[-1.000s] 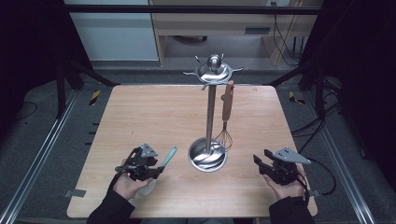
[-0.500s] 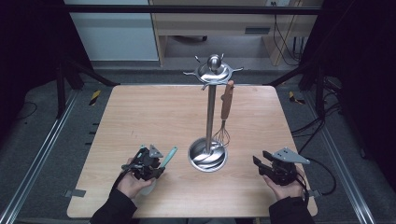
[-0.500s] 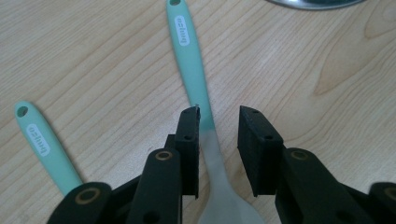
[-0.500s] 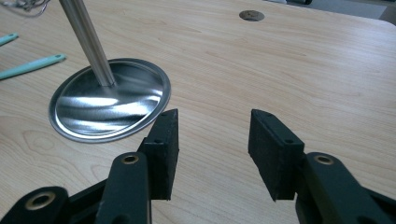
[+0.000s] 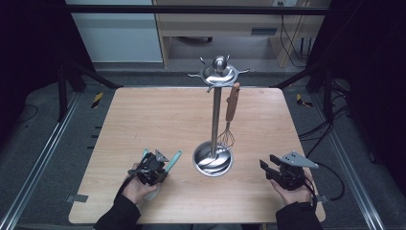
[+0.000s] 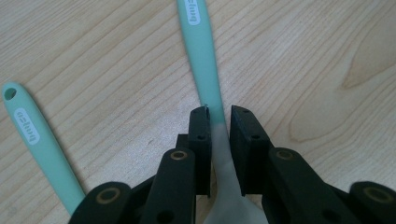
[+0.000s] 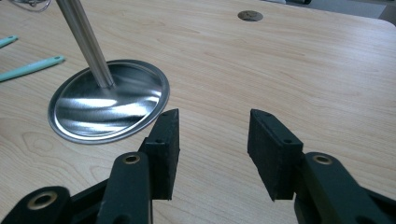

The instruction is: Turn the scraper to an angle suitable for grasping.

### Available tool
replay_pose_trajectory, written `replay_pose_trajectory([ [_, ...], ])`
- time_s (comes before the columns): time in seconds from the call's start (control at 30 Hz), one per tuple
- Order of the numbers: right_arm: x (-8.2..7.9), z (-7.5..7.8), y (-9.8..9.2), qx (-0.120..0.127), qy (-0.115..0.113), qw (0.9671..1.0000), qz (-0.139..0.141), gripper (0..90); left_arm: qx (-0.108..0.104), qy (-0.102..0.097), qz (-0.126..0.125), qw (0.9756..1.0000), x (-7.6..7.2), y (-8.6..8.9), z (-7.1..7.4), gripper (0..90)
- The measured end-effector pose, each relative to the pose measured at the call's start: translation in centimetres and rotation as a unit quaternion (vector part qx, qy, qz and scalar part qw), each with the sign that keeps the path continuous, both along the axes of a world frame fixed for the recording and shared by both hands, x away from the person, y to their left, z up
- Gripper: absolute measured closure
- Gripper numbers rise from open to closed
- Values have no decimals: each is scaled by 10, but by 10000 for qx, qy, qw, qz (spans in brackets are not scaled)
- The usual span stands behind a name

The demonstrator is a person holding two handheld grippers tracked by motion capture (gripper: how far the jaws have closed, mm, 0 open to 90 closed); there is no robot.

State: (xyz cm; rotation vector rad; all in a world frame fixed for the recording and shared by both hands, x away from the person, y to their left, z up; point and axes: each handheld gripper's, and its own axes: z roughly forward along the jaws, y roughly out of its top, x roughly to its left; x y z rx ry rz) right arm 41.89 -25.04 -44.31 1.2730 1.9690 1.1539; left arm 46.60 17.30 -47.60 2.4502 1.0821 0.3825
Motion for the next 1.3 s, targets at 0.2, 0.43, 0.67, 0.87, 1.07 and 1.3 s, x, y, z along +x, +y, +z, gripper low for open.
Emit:
replay_pose_trajectory([
  [0.2,0,0,0,-6,-18,10000,-1,542,-155,121,255,9995,1,1,0,797],
  [0.43,0,0,0,3,-12,10000,1,542,-313,93,634,9975,4,5,-1,805],
  [0.67,0,0,0,9,-11,10000,2,539,-355,-11,717,9968,4,11,-3,788],
  [0.87,0,0,-1,10,-28,10000,-3,539,-339,-30,692,9970,2,13,-3,738],
  [1.07,-1,0,-1,19,-16,10000,-1,539,-349,76,683,9970,1,14,-2,767],
  [1.3,0,0,-1,27,-10,10000,-14,539,-297,153,735,9967,2,12,-1,794],
])
